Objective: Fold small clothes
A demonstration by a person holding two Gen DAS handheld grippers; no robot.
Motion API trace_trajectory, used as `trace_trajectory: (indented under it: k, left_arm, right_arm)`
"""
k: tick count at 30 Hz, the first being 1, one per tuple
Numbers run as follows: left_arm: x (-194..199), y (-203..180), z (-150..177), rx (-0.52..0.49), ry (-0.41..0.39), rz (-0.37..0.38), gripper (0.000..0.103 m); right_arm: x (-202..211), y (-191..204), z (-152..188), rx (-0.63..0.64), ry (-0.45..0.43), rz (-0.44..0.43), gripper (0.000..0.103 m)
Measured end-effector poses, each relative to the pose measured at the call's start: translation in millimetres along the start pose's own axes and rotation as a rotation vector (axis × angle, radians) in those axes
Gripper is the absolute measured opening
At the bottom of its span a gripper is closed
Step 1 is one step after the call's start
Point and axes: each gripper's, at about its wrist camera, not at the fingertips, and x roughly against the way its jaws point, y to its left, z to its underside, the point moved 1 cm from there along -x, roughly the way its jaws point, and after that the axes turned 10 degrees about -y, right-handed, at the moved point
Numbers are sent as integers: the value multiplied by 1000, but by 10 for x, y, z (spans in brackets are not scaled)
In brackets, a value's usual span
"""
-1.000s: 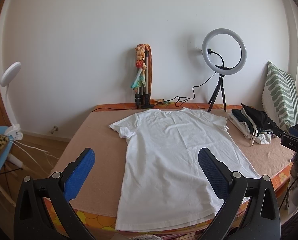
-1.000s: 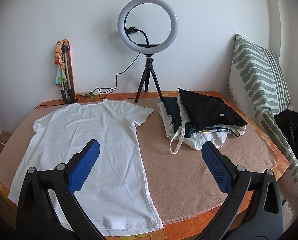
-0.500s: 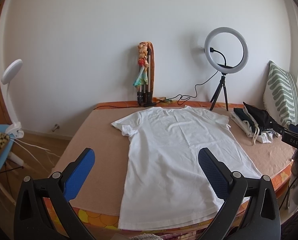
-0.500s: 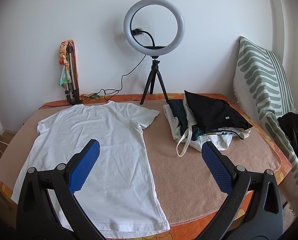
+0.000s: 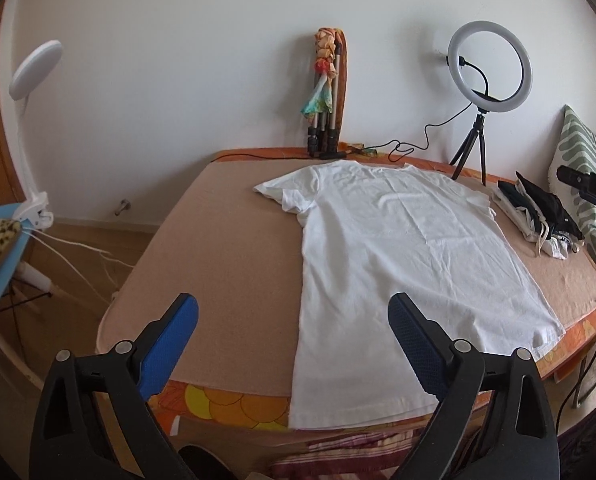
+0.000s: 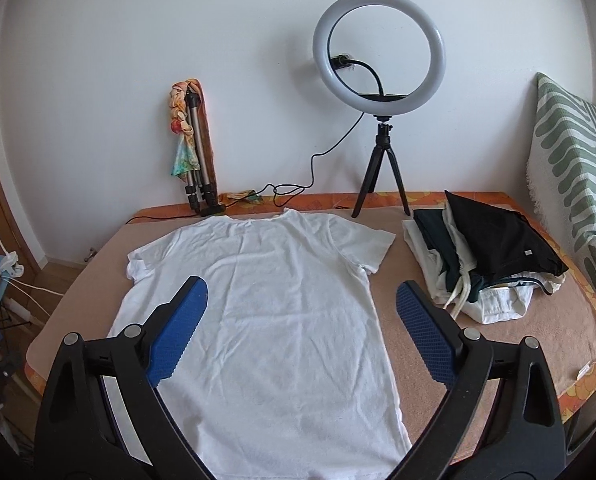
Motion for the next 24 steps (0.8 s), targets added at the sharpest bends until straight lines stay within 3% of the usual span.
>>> trace_trajectory:
  k: [4, 9, 15, 24]
  left_arm:
    - [-188, 130, 289, 79, 115, 65, 80]
    - [-388, 161, 557, 121, 235, 122, 52]
    - [-509, 222, 686, 140, 279, 126, 47]
    - [-638, 271, 748, 151, 316, 138, 43]
  right_arm:
    - [-288, 385, -170, 1, 42, -139, 97]
    - [-721, 1082, -342, 103, 106, -259, 95]
    - [-1339, 1792, -358, 172, 199, -337, 91]
    - [-2345, 2544, -177, 225, 346, -398, 84]
